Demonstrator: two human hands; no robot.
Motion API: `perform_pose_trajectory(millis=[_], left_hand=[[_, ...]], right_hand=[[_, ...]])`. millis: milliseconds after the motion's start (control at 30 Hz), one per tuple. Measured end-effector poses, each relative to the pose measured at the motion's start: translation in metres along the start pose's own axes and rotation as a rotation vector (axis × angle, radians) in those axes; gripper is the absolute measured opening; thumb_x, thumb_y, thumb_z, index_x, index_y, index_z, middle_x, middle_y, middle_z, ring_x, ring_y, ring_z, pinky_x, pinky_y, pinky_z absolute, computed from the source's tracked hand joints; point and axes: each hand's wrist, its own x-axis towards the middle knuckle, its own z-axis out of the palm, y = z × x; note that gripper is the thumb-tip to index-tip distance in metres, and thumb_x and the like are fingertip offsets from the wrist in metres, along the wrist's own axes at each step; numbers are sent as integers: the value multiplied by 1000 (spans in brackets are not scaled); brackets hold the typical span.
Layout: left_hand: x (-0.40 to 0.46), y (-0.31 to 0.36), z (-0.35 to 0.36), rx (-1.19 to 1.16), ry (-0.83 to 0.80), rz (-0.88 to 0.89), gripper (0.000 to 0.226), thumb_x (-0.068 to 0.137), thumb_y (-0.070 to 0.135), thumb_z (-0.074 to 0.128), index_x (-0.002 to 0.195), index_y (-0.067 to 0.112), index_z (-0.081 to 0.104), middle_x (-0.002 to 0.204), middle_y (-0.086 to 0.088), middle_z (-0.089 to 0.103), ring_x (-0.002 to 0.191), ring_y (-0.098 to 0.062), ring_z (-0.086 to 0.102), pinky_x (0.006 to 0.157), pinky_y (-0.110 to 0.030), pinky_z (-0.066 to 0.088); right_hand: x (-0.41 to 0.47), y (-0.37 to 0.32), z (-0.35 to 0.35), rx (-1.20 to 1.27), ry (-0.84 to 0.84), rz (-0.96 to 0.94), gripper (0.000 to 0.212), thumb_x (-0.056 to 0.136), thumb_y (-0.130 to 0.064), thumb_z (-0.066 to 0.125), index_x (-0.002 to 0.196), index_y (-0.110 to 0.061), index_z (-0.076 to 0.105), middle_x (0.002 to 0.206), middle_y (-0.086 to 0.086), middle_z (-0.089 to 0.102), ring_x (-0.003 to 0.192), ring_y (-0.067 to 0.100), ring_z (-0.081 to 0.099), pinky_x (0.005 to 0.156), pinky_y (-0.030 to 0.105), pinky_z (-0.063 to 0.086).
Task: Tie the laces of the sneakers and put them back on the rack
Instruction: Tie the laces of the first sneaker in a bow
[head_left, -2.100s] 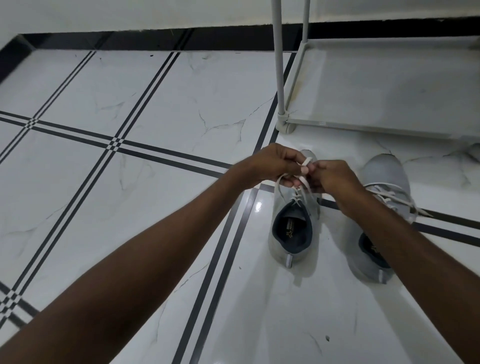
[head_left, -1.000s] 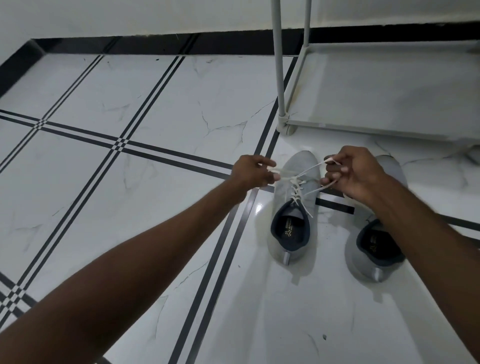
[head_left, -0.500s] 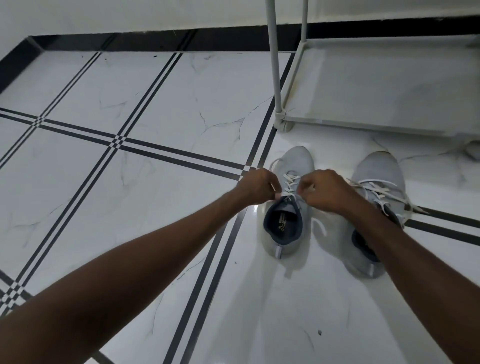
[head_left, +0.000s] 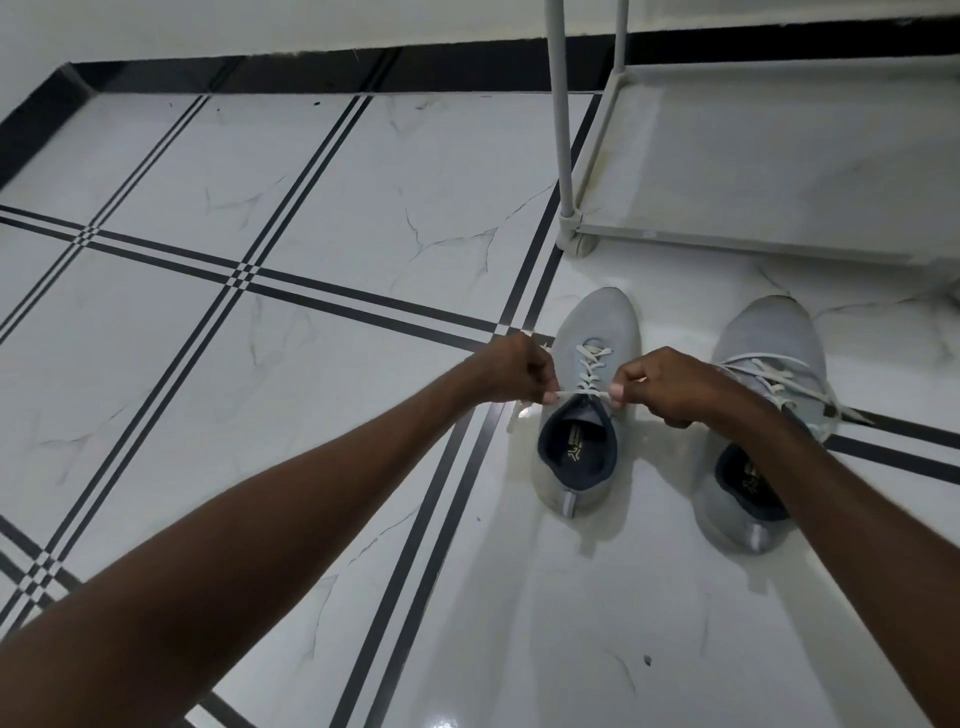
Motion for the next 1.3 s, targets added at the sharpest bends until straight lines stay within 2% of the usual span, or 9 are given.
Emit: perform_pose_trajectory(millis=[233, 367, 467, 567, 767, 900, 1033, 1133, 1300], left_hand=[[-6, -29, 23, 81, 44, 11, 9, 74, 7, 81, 77, 12, 74, 82, -2, 75, 76, -11, 64, 75, -25, 49], [-5, -34, 22, 125, 22, 46, 9, 75, 11, 82, 80, 12, 76, 82, -1, 76, 81, -15, 68, 75, -24, 49], [-9, -36, 4, 72, -104, 1, 11, 80, 16, 79, 90, 11, 76, 89, -2, 76, 87, -13, 68, 82, -24, 49], [-20, -42, -23, -110, -198, -51, 9, 87, 15, 72, 94, 11, 76, 92, -2, 73, 88, -13, 64, 89, -37, 51], [-31, -29, -56, -641, -161, -33, 16, 93, 24, 65, 83, 16, 75, 85, -7, 71, 87, -22, 63, 98, -45, 49], [-25, -9, -55, -847, -146, -51, 27, 97, 30, 59, 80, 11, 68, 75, -3, 65, 75, -14, 64, 88, -35, 51], [-17, 1, -50, -413, -76, -82, 30, 90, 36, 69, 94, 7, 74, 74, -7, 65, 66, -15, 62, 72, -31, 57], [-18, 5, -62, -2, -240, -200, 31, 88, 42, 69, 96, 13, 79, 65, -1, 57, 58, -13, 53, 62, -26, 52], [-30, -1, -82, -141, -557, -329, 29, 90, 36, 67, 90, 9, 78, 63, 4, 50, 52, -9, 39, 59, -23, 45]], right_hand=[[11, 27, -2, -408, 25, -100, 27, 89, -30, 64, 62, -31, 68, 72, 7, 69, 66, 21, 58, 65, 33, 43], [8, 24, 1, -425, 1, -88, 29, 89, -24, 63, 61, -29, 66, 67, 6, 66, 61, 21, 58, 61, 35, 45], [-2, 16, -7, -242, -70, 13, 25, 90, -15, 58, 66, -17, 64, 55, 4, 54, 44, 16, 43, 44, 23, 35], [-9, 4, -24, -123, -150, 76, 20, 93, -8, 50, 77, -7, 62, 60, 10, 62, 37, 11, 38, 41, 20, 32], [-19, -20, -48, 188, -138, -96, 22, 98, -11, 49, 85, -2, 65, 100, 15, 76, 60, 15, 56, 57, 28, 46], [-17, -27, -28, 577, -179, -182, 17, 100, -10, 47, 90, -3, 58, 118, 15, 71, 80, 23, 61, 74, 31, 48], [-8, -24, 1, 678, -91, -204, 22, 100, -12, 48, 85, -9, 63, 104, 19, 72, 66, 19, 57, 65, 27, 48], [-3, -22, 12, 635, 14, -241, 18, 100, -10, 49, 88, -7, 63, 87, 17, 67, 56, 17, 49, 57, 25, 43], [0, -16, 16, 595, 90, -239, 27, 100, -4, 42, 90, -13, 65, 70, 7, 67, 50, 19, 44, 53, 30, 37]])
